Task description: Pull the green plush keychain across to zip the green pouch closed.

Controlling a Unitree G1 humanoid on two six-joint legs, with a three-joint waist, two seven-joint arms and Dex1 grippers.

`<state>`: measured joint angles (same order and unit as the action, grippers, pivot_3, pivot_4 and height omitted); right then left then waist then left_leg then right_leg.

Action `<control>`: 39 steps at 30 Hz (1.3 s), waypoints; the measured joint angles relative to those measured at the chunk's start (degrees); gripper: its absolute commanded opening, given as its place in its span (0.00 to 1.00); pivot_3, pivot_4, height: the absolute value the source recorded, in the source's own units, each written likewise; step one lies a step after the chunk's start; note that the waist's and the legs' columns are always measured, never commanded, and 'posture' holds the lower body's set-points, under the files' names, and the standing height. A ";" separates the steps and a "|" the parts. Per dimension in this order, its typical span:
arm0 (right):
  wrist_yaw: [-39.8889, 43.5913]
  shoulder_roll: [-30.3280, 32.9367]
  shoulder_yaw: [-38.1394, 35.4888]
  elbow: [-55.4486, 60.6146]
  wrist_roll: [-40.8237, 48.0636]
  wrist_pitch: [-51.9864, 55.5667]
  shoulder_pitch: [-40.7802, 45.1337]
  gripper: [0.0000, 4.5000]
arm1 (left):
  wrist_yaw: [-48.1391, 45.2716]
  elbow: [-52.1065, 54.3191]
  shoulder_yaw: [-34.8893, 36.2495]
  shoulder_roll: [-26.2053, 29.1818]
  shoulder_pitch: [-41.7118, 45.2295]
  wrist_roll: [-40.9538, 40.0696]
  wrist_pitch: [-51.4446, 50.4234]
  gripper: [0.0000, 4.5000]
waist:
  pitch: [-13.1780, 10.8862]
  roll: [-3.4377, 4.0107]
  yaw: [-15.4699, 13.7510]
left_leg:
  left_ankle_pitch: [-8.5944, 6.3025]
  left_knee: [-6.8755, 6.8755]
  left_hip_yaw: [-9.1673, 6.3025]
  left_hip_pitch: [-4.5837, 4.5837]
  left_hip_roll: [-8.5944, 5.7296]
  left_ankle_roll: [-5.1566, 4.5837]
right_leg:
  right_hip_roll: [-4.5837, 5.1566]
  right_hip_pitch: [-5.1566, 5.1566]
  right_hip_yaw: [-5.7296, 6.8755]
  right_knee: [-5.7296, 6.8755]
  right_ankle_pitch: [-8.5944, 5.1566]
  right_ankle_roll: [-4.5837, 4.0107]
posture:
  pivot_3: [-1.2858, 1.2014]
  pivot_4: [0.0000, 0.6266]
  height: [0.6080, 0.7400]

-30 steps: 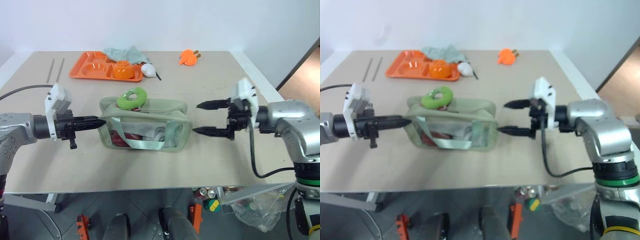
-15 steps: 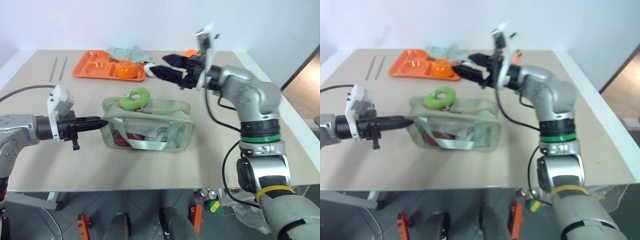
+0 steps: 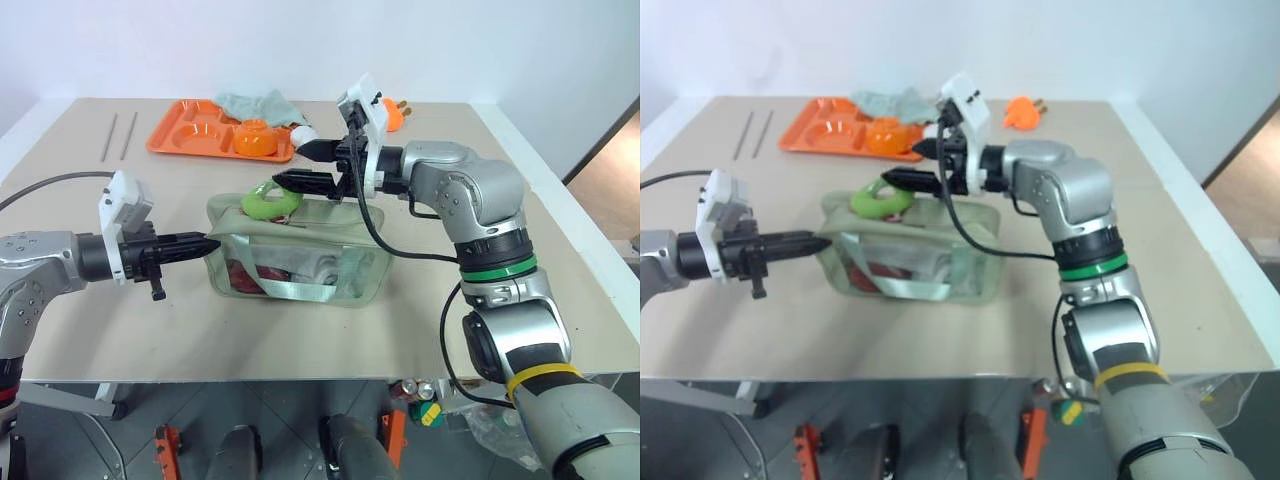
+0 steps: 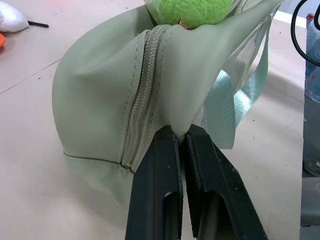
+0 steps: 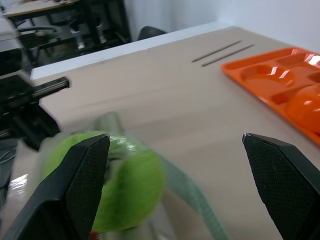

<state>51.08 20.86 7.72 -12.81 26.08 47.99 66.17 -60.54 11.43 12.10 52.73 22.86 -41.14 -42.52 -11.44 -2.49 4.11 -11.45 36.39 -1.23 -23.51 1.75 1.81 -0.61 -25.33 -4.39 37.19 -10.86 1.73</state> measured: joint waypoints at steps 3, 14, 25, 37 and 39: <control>1.42 0.49 0.83 1.66 0.11 1.16 -0.55 0.98 | 0.00 -0.04 0.00 0.00 0.01 0.05 0.02 0.00 | 0.00 0.00 0.01 | 0.00 0.00 0.00 0.00 0.01 0.00 | -0.01 0.00 0.00 0.00 0.00 0.00 | 0.52 0.24 1.00; 2.36 0.15 3.07 2.66 -0.55 1.17 -2.21 0.50 | -0.07 -0.28 -0.04 -0.03 -0.01 0.17 0.32 0.00 | 0.00 0.00 0.03 | 0.00 0.00 -0.01 0.01 0.01 0.00 | -0.01 0.00 0.02 0.00 -0.01 -0.01 | 0.52 0.24 1.00; 3.37 0.67 3.07 3.10 -1.13 -1.18 -2.49 0.02 | 0.12 -0.25 -0.12 -0.31 -0.25 0.10 0.91 0.00 | 0.00 0.00 0.01 | 0.00 0.00 -0.01 0.00 0.00 0.00 | 0.00 0.00 0.02 0.00 -0.01 -0.01 | 0.52 0.24 1.00; 10.03 13.62 1.68 3.17 -2.68 -7.77 -2.61 0.02 | -0.03 -0.31 -1.40 -0.95 0.96 0.11 0.90 0.00 | -0.01 0.01 -1.01 | 0.00 0.00 0.03 -0.05 -0.05 0.00 | 0.05 0.01 0.00 -0.11 -0.03 0.03 | 0.52 0.24 1.00; 12.67 18.88 0.81 3.31 -5.32 -15.41 -3.12 0.02 | -0.09 -0.43 -1.71 -0.96 1.30 0.14 0.92 0.00 | -0.01 0.01 -1.22 | -0.01 -0.02 0.03 -0.03 -0.04 0.00 | 0.04 0.00 0.01 -0.11 -0.06 0.00 | 0.52 0.24 1.00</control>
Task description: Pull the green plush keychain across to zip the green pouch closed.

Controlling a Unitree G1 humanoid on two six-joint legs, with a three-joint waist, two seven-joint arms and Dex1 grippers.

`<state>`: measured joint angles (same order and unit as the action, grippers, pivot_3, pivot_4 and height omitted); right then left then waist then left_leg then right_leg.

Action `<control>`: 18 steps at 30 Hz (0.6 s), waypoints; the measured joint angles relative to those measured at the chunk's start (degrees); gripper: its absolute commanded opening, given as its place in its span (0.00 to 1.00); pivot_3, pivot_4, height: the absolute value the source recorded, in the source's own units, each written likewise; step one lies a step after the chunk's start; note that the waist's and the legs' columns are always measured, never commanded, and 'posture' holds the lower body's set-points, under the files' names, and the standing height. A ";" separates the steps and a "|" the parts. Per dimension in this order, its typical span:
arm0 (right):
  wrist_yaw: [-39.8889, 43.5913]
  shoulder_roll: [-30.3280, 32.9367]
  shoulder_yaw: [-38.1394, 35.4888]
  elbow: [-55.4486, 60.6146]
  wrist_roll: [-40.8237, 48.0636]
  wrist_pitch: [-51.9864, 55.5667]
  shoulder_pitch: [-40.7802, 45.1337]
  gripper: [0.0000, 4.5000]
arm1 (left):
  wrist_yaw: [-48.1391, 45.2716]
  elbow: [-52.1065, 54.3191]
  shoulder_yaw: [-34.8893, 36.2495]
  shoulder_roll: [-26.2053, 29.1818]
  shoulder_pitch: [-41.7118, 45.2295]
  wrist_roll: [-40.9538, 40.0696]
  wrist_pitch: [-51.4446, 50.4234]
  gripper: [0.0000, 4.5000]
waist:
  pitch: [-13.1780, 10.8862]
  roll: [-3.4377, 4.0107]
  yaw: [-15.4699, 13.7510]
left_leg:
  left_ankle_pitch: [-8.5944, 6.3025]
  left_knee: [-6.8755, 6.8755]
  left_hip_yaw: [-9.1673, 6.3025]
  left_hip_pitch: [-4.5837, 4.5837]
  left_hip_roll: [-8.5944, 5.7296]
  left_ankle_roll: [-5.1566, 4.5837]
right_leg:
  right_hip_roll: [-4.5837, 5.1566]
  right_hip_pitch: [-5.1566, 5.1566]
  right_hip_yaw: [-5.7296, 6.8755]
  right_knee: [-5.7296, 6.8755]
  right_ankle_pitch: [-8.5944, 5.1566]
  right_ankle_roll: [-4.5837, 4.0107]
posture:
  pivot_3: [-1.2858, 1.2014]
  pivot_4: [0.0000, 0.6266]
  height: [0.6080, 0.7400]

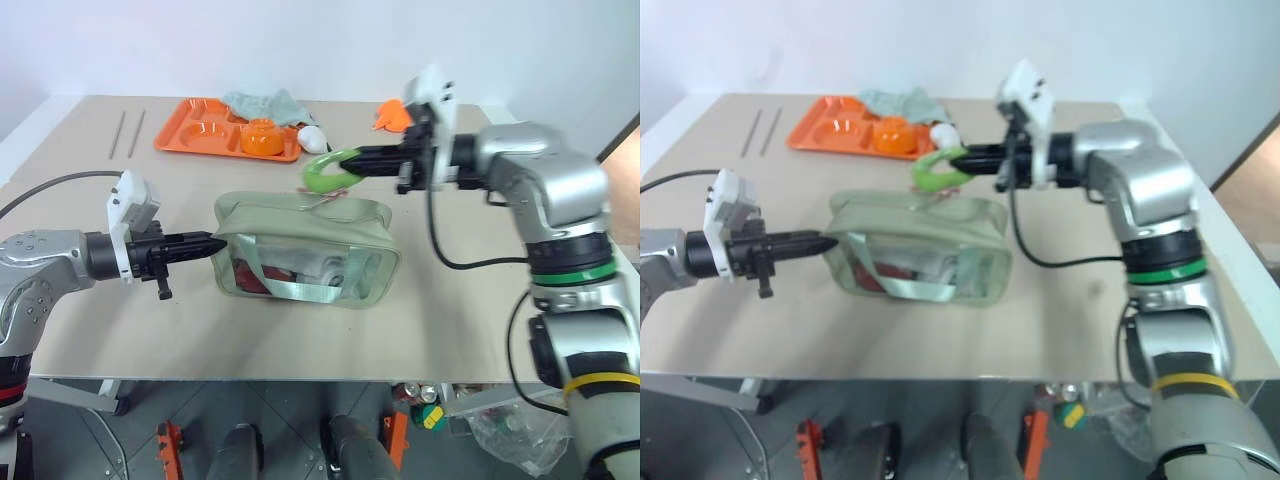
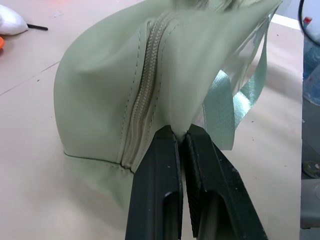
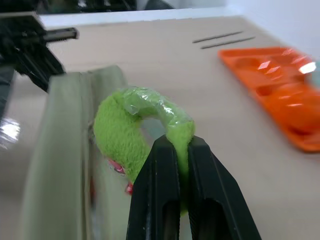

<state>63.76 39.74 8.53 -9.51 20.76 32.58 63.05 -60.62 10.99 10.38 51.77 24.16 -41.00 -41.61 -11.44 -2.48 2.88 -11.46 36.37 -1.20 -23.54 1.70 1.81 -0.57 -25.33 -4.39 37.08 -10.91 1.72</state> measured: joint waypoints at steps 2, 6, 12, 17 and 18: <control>1.57 4.69 0.05 0.15 -3.79 -7.72 -1.39 0.02 | -0.05 -0.35 -0.26 -0.02 0.19 0.00 0.05 0.00 | 0.00 0.00 -0.14 | 0.00 -0.01 -0.01 0.00 0.00 0.00 | -0.01 0.00 0.02 0.00 -0.05 -0.08 | 0.52 0.24 1.00; 3.11 13.09 0.85 -0.03 -12.42 -20.64 -3.97 0.02 | -0.17 -0.93 -0.77 -0.14 0.81 0.17 0.19 0.00 | -0.02 0.03 -0.21 | 0.00 0.00 0.09 0.09 -0.01 0.00 | 0.01 0.02 -0.04 0.02 -0.13 -0.23 | 0.52 0.24 1.00; 3.23 22.90 5.23 2.59 -25.83 -35.00 -13.47 0.02 | -1.06 -1.07 -1.64 -0.94 1.50 0.10 0.39 0.00 | -0.03 0.05 -0.24 | 0.00 0.05 0.28 0.12 -0.07 0.00 | 0.11 0.02 -0.17 -0.01 -0.14 -0.20 | 0.52 0.24 1.00; -2.21 21.38 5.58 4.05 -32.08 -37.24 -14.80 0.02 | -1.08 -1.05 -1.67 -0.96 1.48 0.15 0.14 0.00 | -0.09 0.19 -0.18 | 0.01 0.10 0.40 0.19 -0.05 0.01 | 0.09 0.03 -0.29 0.04 -0.10 -0.16 | 0.52 0.24 1.00; -3.31 20.29 5.77 4.77 -33.72 -37.40 -15.56 0.02 | -1.08 -1.07 -1.66 -0.95 1.48 0.16 0.07 0.00 | -0.08 0.18 -0.19 | 0.01 0.11 0.40 0.19 -0.06 0.01 | 0.09 0.04 -0.30 0.04 -0.10 -0.16 | 0.52 0.24 1.00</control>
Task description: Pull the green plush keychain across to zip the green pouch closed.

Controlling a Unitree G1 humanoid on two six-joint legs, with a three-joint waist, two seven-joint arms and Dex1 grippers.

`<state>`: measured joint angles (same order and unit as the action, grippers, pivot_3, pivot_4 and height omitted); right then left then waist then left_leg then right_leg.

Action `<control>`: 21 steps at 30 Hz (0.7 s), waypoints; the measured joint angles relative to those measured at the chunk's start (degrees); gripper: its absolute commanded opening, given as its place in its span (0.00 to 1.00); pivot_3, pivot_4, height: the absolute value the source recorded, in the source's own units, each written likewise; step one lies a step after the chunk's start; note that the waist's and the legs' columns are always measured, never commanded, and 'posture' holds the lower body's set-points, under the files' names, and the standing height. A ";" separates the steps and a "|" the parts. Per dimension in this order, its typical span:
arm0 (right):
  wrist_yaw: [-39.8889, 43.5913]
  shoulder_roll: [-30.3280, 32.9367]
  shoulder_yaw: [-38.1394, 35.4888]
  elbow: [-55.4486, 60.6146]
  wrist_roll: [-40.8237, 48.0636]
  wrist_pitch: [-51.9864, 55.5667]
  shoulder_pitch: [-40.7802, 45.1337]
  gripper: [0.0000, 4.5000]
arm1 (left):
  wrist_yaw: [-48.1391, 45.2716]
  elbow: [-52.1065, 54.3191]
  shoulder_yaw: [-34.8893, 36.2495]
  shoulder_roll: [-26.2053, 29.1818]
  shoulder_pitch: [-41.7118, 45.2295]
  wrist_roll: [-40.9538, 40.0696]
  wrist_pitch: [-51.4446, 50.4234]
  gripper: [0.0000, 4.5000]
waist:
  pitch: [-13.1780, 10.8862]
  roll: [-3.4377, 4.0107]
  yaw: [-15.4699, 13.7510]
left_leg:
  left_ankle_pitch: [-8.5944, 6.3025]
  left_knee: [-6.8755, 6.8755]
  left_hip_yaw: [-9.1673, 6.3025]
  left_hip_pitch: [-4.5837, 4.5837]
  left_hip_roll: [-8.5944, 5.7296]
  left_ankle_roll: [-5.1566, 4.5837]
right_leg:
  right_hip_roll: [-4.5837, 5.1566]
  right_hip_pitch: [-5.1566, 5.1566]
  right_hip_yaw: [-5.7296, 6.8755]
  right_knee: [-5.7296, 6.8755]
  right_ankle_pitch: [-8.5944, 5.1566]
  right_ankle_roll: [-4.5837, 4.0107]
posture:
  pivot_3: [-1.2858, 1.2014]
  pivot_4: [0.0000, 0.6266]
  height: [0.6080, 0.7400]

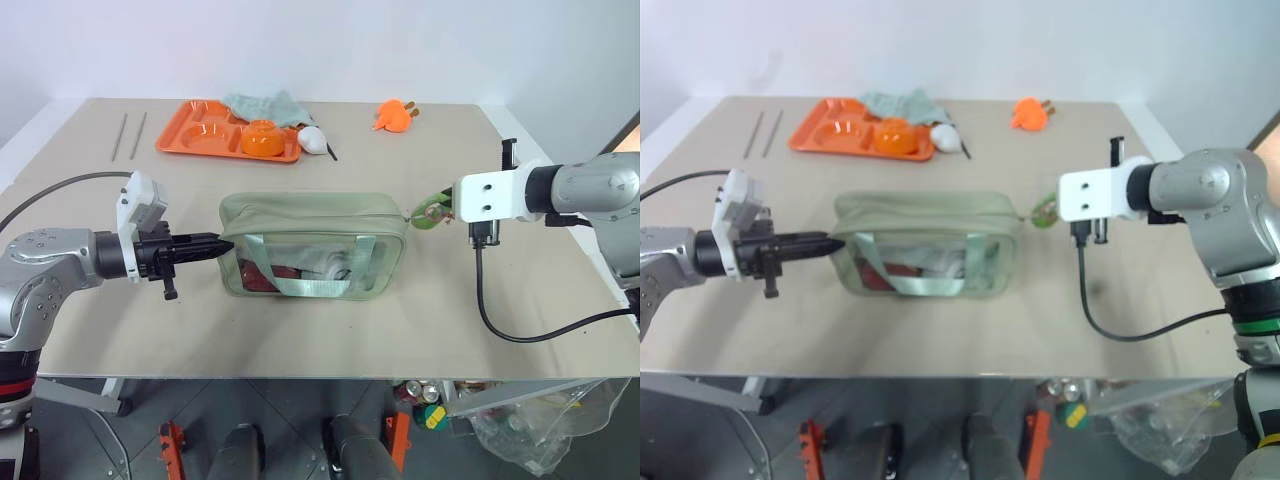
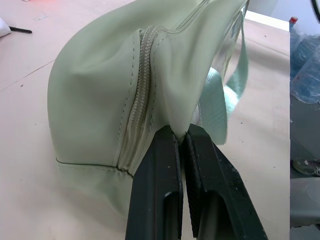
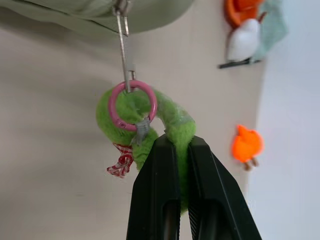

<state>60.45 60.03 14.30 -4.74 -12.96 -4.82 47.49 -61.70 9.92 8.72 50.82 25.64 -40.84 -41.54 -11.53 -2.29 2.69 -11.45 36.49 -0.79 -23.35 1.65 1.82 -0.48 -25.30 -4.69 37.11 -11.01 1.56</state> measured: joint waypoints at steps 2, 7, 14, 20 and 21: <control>-0.90 -1.33 0.55 0.11 -1.19 0.07 -0.42 0.02 | -0.04 -0.04 0.08 0.08 -0.04 0.00 -0.06 0.00 | 0.01 -0.01 0.04 | 0.00 0.00 0.06 0.01 -0.01 0.00 | 0.00 -0.01 -0.06 0.00 0.00 0.00 | 0.52 0.24 1.00; -4.37 -10.74 3.54 2.43 -5.24 0.92 -3.87 0.02 | 0.03 -0.65 0.30 0.27 0.08 0.35 -0.45 0.00 | 0.03 -0.05 0.14 | 0.00 -0.03 0.03 0.03 0.03 0.00 | -0.06 -0.02 -0.08 0.09 0.02 0.03 | 0.52 0.24 1.00; -2.47 -12.79 8.20 6.50 -8.77 -1.68 -9.33 0.02 | 0.03 -0.75 0.66 0.32 0.08 0.40 -1.34 0.00 | 0.18 -0.22 0.40 | 0.00 -0.04 0.01 0.22 0.14 0.00 | -0.19 0.05 -0.06 0.16 0.04 -0.06 | 0.52 0.24 1.00; -1.61 -14.08 8.80 5.21 -11.45 -3.44 -8.18 0.02 | 0.00 -0.74 0.69 0.35 0.08 0.37 -2.09 0.00 | 0.28 -0.39 0.43 | 0.04 0.05 0.05 0.26 0.13 0.05 | -0.17 0.09 -0.09 0.17 0.04 -0.07 | 0.52 0.24 1.00; -1.67 -14.26 8.80 4.84 -11.64 -3.67 -7.99 0.02 | 0.00 -0.73 0.70 0.35 0.09 0.37 -2.10 0.00 | 0.29 -0.40 0.45 | 0.04 0.05 0.06 0.27 0.13 0.05 | -0.17 0.09 -0.09 0.17 0.04 -0.07 | 0.52 0.24 1.00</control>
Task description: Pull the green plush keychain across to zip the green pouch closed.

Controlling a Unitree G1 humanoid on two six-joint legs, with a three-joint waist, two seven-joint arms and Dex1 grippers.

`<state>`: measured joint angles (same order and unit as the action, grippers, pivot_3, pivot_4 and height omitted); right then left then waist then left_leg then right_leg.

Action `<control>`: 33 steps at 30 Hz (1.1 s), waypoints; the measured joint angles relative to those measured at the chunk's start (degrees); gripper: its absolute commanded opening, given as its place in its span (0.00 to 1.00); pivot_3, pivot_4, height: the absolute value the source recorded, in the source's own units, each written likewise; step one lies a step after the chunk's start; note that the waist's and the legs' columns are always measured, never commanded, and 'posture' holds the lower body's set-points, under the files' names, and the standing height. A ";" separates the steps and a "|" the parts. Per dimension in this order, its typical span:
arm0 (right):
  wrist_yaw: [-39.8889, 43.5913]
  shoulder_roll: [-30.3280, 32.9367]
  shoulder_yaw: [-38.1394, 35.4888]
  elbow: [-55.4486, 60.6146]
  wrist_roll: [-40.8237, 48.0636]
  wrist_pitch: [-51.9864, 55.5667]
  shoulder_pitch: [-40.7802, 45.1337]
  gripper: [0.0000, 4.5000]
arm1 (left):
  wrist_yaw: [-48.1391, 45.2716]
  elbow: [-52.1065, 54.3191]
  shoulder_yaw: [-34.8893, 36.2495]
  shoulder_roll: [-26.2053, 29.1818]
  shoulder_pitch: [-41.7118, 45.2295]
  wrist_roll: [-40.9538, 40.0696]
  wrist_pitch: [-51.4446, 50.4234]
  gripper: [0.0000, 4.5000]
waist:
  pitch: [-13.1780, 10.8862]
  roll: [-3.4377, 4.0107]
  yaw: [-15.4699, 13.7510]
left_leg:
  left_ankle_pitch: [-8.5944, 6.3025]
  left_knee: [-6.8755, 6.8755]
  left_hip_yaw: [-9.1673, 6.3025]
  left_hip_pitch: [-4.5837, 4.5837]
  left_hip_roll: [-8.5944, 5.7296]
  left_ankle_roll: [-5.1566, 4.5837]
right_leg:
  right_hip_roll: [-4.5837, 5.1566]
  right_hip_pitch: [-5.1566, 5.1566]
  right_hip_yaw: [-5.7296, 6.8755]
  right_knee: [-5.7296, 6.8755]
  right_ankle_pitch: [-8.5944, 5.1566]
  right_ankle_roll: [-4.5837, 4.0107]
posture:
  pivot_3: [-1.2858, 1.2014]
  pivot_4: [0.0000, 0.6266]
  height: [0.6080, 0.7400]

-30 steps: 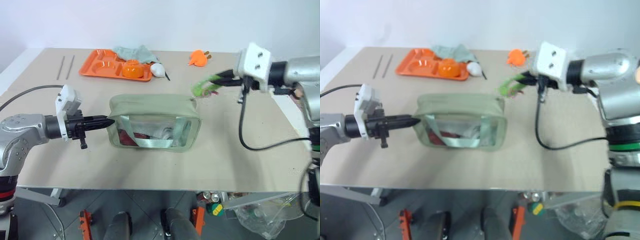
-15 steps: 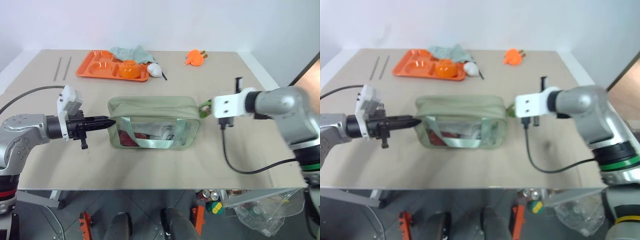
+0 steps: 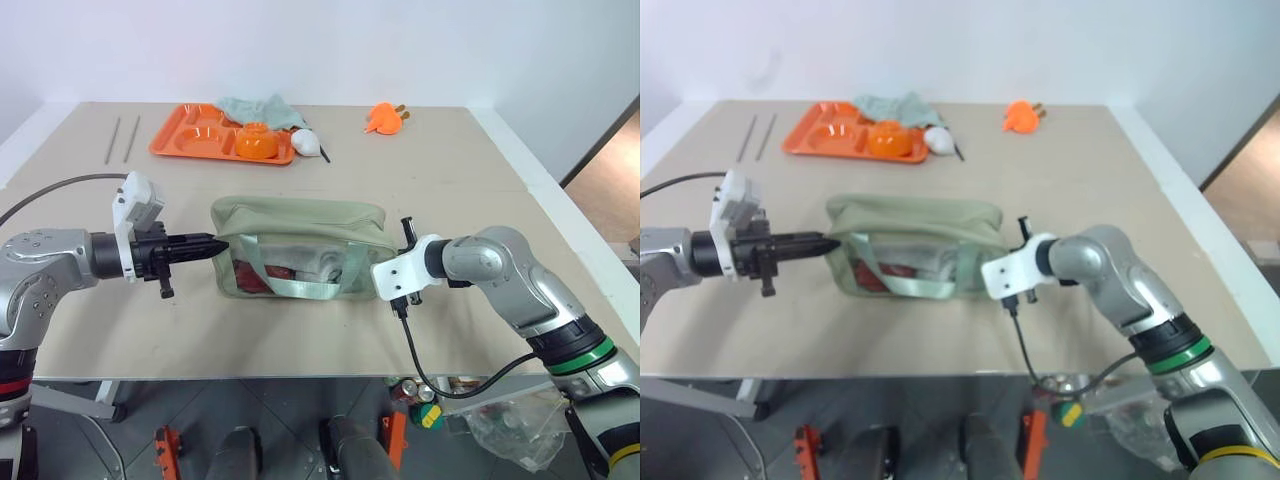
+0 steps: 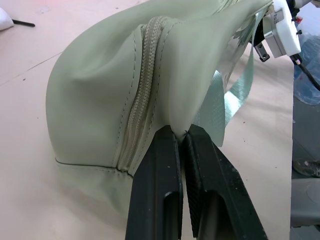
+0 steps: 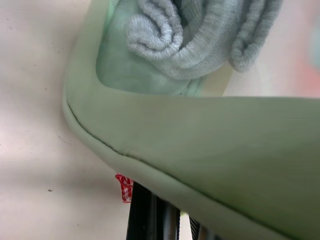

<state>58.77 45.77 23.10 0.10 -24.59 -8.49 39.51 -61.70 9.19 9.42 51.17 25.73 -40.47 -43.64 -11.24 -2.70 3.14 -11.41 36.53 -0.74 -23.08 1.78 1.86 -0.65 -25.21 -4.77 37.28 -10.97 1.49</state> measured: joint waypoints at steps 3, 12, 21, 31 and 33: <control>0.07 -0.53 0.01 -1.07 -0.80 -1.06 0.63 0.02 | -0.02 -0.01 0.01 0.00 0.00 0.01 0.00 0.00 | 0.01 -0.01 0.00 | 0.00 -0.01 -0.02 0.00 0.00 0.00 | 0.00 0.00 0.01 0.00 0.00 -0.01 | 0.52 0.24 1.00; 5.42 -4.94 -5.55 -0.62 8.56 10.78 -0.41 0.27 | 0.04 -1.00 0.66 -0.12 0.18 -0.34 -0.39 0.00 | 0.07 -0.12 0.20 | 0.00 -0.04 -0.03 -0.01 0.01 0.00 | -0.01 -0.01 0.02 0.03 0.03 -0.02 | 0.52 0.24 1.00; 15.22 2.49 -18.15 2.26 28.02 26.30 -1.00 0.65 | 2.03 -3.99 5.83 -0.72 0.93 -5.45 -5.46 0.63 | 0.05 -0.09 -0.12 | -0.07 -0.14 -0.26 -0.22 -0.02 -0.09 | 0.01 -0.07 0.19 -0.01 -0.09 0.00 | 0.52 0.24 1.00; 16.73 10.10 -24.14 -1.96 33.34 25.81 -3.02 0.65 | 3.79 -2.09 14.40 0.44 -5.74 -8.89 -6.83 0.63 | 0.01 -0.03 0.13 | -0.12 -0.11 -0.20 -0.15 0.00 -0.17 | 0.01 -0.10 0.20 0.01 -0.11 -0.12 | 0.52 0.24 1.00; 16.30 10.18 -26.27 -2.34 35.51 26.87 -3.46 0.65 | 3.59 -3.28 16.71 1.57 -8.61 -8.63 -6.29 0.63 | 0.01 -0.02 0.30 | -0.12 -0.12 -0.16 -0.15 0.00 -0.17 | 0.02 -0.10 0.17 0.01 -0.12 -0.12 | 0.52 0.24 1.00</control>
<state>75.08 55.95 -3.17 -2.23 10.92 18.38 36.05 -58.11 5.91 26.13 52.74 17.12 -49.10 -49.93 -11.23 -2.72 3.44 -11.53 36.41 -0.90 -23.23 1.78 1.69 -0.63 -25.31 -4.61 37.29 -11.08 1.37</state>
